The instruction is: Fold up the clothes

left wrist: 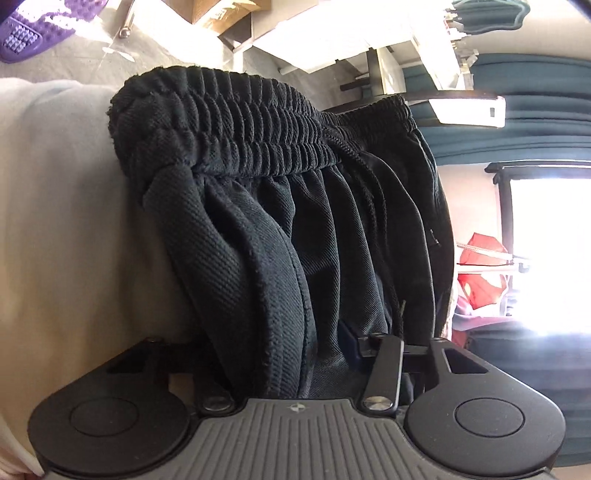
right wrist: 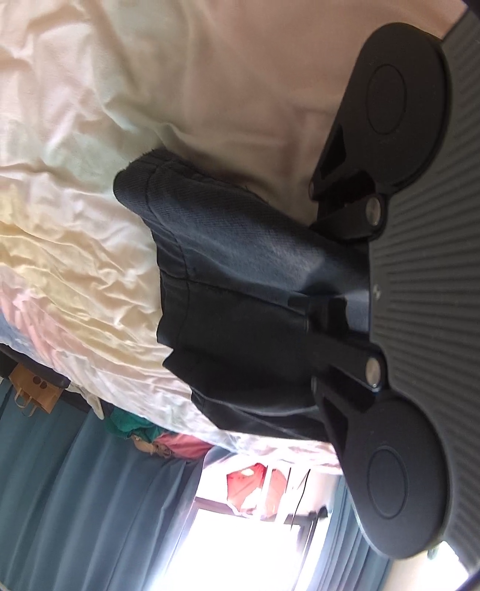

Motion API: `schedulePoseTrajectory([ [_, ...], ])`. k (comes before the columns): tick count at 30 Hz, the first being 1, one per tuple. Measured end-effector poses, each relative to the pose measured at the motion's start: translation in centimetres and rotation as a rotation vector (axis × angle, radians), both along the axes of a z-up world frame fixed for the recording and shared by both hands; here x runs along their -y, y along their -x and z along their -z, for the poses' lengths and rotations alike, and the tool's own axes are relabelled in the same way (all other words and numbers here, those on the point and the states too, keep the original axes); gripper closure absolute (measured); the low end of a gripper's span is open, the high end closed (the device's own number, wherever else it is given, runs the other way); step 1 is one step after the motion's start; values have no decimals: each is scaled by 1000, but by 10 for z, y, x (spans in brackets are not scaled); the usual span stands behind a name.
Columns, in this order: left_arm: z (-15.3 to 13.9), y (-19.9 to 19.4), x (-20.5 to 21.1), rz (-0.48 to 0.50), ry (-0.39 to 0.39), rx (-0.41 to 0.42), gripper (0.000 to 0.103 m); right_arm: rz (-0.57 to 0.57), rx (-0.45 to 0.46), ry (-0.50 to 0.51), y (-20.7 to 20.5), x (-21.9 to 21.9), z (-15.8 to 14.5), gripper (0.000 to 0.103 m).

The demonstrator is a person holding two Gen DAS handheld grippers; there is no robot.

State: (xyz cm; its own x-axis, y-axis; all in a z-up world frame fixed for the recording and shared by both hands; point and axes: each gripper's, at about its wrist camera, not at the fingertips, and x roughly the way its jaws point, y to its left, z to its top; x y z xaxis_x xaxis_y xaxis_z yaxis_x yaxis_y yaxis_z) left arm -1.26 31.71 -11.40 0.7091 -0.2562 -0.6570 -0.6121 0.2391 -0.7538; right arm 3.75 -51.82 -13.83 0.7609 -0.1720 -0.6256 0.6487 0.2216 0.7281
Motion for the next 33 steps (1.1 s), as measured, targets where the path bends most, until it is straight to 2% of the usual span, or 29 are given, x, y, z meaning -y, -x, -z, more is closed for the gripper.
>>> schedulePoseTrajectory([
  [1, 1, 0, -1, -9, -2, -5, 83, 4, -5, 11, 1, -1, -1, 98],
  [2, 2, 4, -4, -26, 8, -6, 89, 10, -4, 20, 2, -3, -2, 98],
  [4, 4, 18, -9, -51, 25, 8, 94, 16, 5, 60, 5, -8, -10, 98],
  [8, -15, 35, -12, -81, -51, 37, 96, 19, 25, 145, 14, -18, -29, 98],
  [10, -29, 45, -15, -109, -65, 95, 96, 16, 9, 176, 20, -23, -37, 98],
  [13, -54, 52, -14, -114, -112, 179, 97, 19, 11, 166, 31, -24, -47, 98],
  [17, -89, 33, -8, -108, -134, 244, 97, 25, 39, 183, 35, -24, -68, 98],
  [19, -103, -9, -6, -100, -151, 243, 97, 17, 56, 197, 22, -22, -79, 98],
  [22, -121, -71, -3, -90, -171, 235, 97, -7, 57, 239, -19, -17, -99, 98],
  [25, -134, -139, 7, -75, -185, 216, 96, -37, 49, 267, -80, -13, -112, 98],
  [27, -132, -207, 12, -77, -207, 192, 96, -61, 24, 297, -130, -11, -116, 98],
  [29, -131, -264, 20, -68, -262, 158, 96, -84, -26, 331, -183, -9, -110, 98],
  [33, -100, -375, 36, -23, -347, 69, 95, -116, -142, 386, -273, -4, -78, 98],
])
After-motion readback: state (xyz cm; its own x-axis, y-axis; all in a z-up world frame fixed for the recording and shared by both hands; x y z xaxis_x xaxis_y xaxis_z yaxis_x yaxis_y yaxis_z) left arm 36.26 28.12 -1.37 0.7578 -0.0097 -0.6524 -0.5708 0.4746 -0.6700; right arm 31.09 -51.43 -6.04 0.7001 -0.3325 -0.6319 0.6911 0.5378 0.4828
